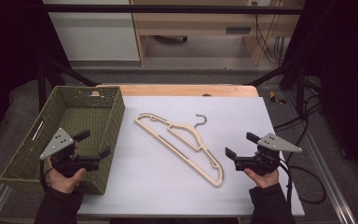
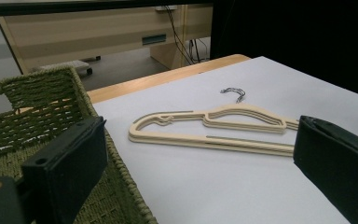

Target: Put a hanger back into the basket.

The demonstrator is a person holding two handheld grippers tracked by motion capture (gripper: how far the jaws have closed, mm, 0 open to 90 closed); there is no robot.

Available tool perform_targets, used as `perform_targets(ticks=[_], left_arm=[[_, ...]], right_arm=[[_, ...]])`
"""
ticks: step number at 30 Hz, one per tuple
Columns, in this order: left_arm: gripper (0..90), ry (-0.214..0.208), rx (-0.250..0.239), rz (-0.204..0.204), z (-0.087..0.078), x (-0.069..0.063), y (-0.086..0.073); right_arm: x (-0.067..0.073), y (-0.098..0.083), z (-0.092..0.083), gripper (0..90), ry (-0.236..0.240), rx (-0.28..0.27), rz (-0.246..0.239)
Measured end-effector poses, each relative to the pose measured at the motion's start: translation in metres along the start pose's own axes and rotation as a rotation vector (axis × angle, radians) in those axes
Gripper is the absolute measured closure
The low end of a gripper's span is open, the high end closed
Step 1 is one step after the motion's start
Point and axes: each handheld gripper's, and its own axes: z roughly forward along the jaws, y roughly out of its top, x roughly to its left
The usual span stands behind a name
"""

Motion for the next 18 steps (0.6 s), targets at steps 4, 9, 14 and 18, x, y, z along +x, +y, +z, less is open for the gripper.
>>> perform_targets(ticks=[4,9,14,18], left_arm=[[3.1,0.002,-0.003,-0.004,-0.002,0.002,-0.001],[3.1,0.009,0.0,-0.003,-0.002,0.003,-0.001],[3.1,0.009,0.005,0.002,-0.001,0.003,-0.001],[3.1,0.012,0.008,0.0,-0.002,0.004,-0.001]], right_arm=[[0.001,-0.001,0.004,4.8,-0.011,0.01,-0.001],[0.002,-0.003,0.018,5.2,-0.013,0.064,-0.017],[0.001,-0.007,0.03,7.1,-0.026,0.118,-0.034],[-0.002,-0.011,0.047,11.1,-0.025,0.179,-0.028]])
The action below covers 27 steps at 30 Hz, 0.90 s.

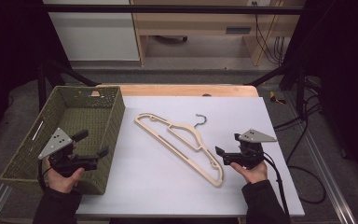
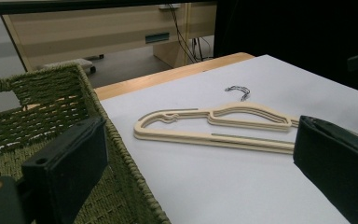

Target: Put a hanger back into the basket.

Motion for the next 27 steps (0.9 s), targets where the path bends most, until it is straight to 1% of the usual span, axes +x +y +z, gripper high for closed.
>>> perform_targets(ticks=[2,3,4,5,6,8,9,10,12,13,14,15,16,19,20,21,22,23,24,25,26,27], left_arm=[[3.1,0.003,-0.003,-0.002,-0.001,0.0,0.0],[3.1,0.003,-0.003,-0.002,-0.001,0.0,0.0],[3.1,0.002,-0.009,-0.007,-0.001,0.0,0.0],[3.1,0.0,-0.007,-0.003,-0.002,0.0,0.001],[3.1,0.0,-0.009,-0.001,-0.002,0.0,0.001],[3.1,-0.001,-0.005,0.001,-0.001,-0.001,0.001],[3.1,-0.001,-0.005,0.001,-0.001,-0.001,0.001],[3.1,-0.002,-0.003,0.002,-0.001,-0.001,0.001],[3.3,-0.002,0.001,0.002,0.0,-0.001,0.0],[3.4,-0.002,0.001,0.002,0.0,-0.001,0.0],[3.4,-0.003,0.001,0.003,0.0,-0.001,0.001],[3.5,-0.003,0.001,0.004,0.001,-0.002,0.0],[3.6,-0.005,0.005,0.007,0.001,-0.002,0.0],[3.9,-0.006,0.006,0.007,0.002,-0.002,0.0],[3.9,-0.007,0.012,0.009,0.003,-0.003,0.0],[3.9,-0.007,0.012,0.009,0.003,-0.003,0.0],[4.1,-0.007,0.015,0.011,0.003,-0.003,0.0],[4.1,-0.008,0.017,0.014,0.004,-0.003,0.0],[4.2,-0.007,0.018,0.014,0.004,-0.003,-0.001],[4.2,-0.007,0.019,0.016,0.004,-0.003,-0.001],[4.3,-0.008,0.02,0.016,0.004,-0.003,-0.001],[4.4,-0.008,0.02,0.016,0.004,-0.003,-0.001]], right_arm=[[0.0,0.0,0.008,16.2,-0.003,0.028,0.009],[0.0,0.0,0.008,16.2,-0.003,0.028,0.009],[0.0,0.0,0.012,17.5,-0.006,0.049,0.01],[0.0,-0.001,0.017,19.6,-0.003,0.064,0.011],[0.0,-0.003,0.026,23.2,0.003,0.101,0.029],[0.002,-0.006,0.035,26.8,0.001,0.142,0.026],[0.002,-0.006,0.035,26.8,0.001,0.142,0.026],[0.005,-0.009,0.042,29.2,0.003,0.193,0.032],[0.006,-0.012,0.049,33.8,-0.003,0.225,0.011],[0.006,-0.012,0.049,33.8,-0.003,0.225,0.011],[0.008,-0.015,0.054,39.2,-0.017,0.255,0.002],[0.009,-0.016,0.057,41.9,-0.01,0.261,0.011],[0.01,-0.017,0.059,45.1,-0.01,0.281,0.005],[0.011,-0.021,0.066,51.6,-0.006,0.312,-0.012],[0.012,-0.022,0.068,53.1,0.0,0.322,0.0],[0.012,-0.022,0.068,53.1,0.0,0.322,0.0],[0.013,-0.023,0.07,57.8,-0.002,0.335,-0.002],[0.013,-0.023,0.07,57.8,-0.002,0.335,-0.002],[0.013,-0.024,0.071,62.3,0.001,0.341,0.006],[0.013,-0.024,0.071,62.3,0.001,0.341,0.006],[0.012,-0.025,0.072,67.0,0.013,0.352,0.006],[0.012,-0.026,0.073,69.5,0.013,0.36,0.017]])
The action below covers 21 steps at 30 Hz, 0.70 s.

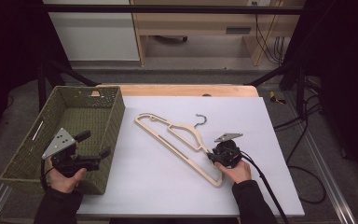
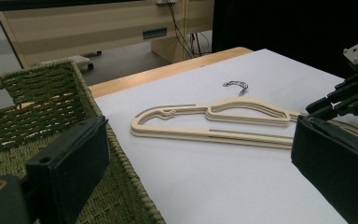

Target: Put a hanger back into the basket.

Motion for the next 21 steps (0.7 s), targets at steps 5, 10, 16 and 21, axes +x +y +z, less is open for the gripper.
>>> perform_targets(ticks=[5,10,16,21], left_arm=[[4.6,-0.002,0.001,0.003,0.0003,-0.0005,-0.0001],[4.7,-0.003,0.004,0.004,0.0008,-0.0006,-0.0003],[4.9,-0.002,0.004,0.004,0.001,-0.0008,-0.0003],[5.1,-0.004,0.004,0.009,0.0007,-0.0018,0.0003]], right_arm=[[-0.0022,-0.0003,0.0016,77.3,0.045,0.011,0.013],[-0.0033,0.0001,0.0011,78.9,0.052,0.006,0.041],[-0.0034,0.0004,-0.0005,79.3,0.047,0.009,0.039],[-0.004,0.001,-0.0028,79.3,0.051,0.001,0.034]])
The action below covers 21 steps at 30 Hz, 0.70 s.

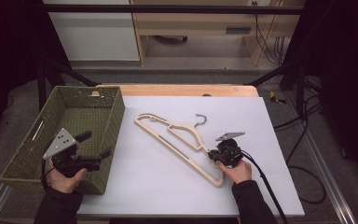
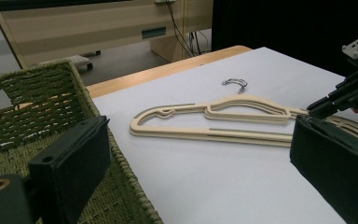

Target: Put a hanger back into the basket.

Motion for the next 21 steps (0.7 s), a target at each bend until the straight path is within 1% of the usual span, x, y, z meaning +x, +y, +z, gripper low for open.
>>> perform_targets(ticks=[1,5,6,8,9,10,11,14,15,17,19,21], left_arm=[[5.2,-0.001,0.0,0.0,0.0,0.0,0.0],[5.2,-0.001,0.001,0.0,0.0005,-0.0005,0.0],[5.3,-0.002,0.001,0.001,0.0006,-0.0008,0.0],[5.4,-0.001,0.002,0.002,0.0007,-0.0011,0.0001],[5.4,-0.002,0.004,0.003,0.0008,-0.0012,0.0001],[5.4,-0.003,0.004,0.004,0.0009,-0.0014,0.0001],[5.4,-0.003,0.004,0.004,0.001,-0.0015,0.0002],[5.5,-0.004,0.006,0.007,0.001,-0.0019,0.0004],[5.5,-0.005,0.006,0.007,0.0011,-0.002,0.0003],[5.5,-0.005,0.007,0.007,0.0012,-0.0023,0.0003],[5.6,-0.005,0.008,0.009,0.0013,-0.0024,0.0003],[5.6,-0.005,0.008,0.008,0.0013,-0.0023,0.0003]], right_arm=[[-0.0005,0.0007,-0.0028,79.3,0.008,-0.019,0.004],[-0.0009,0.0012,-0.0066,79.3,0.012,-0.029,-0.005],[0.0,0.0014,-0.0067,79.3,0.01,-0.029,-0.001],[0.0014,0.001,-0.0051,79.3,0.006,-0.027,0.004],[0.0011,0.0004,-0.0036,79.3,0.006,-0.021,-0.004],[0.0014,-0.0007,0.0003,79.3,-0.006,0.0,0.0],[0.0022,-0.0012,0.002,79.3,-0.008,0.009,0.002],[0.0015,-0.0017,0.0029,79.3,-0.007,0.003,-0.007],[0.0014,-0.002,0.0028,79.0,-0.014,0.0,-0.012],[0.0023,-0.0023,0.0026,78.8,-0.019,0.004,-0.008],[0.0022,-0.0028,0.0022,78.8,-0.021,0.003,-0.019],[0.0024,-0.0027,0.002,78.7,-0.021,0.002,-0.016]])
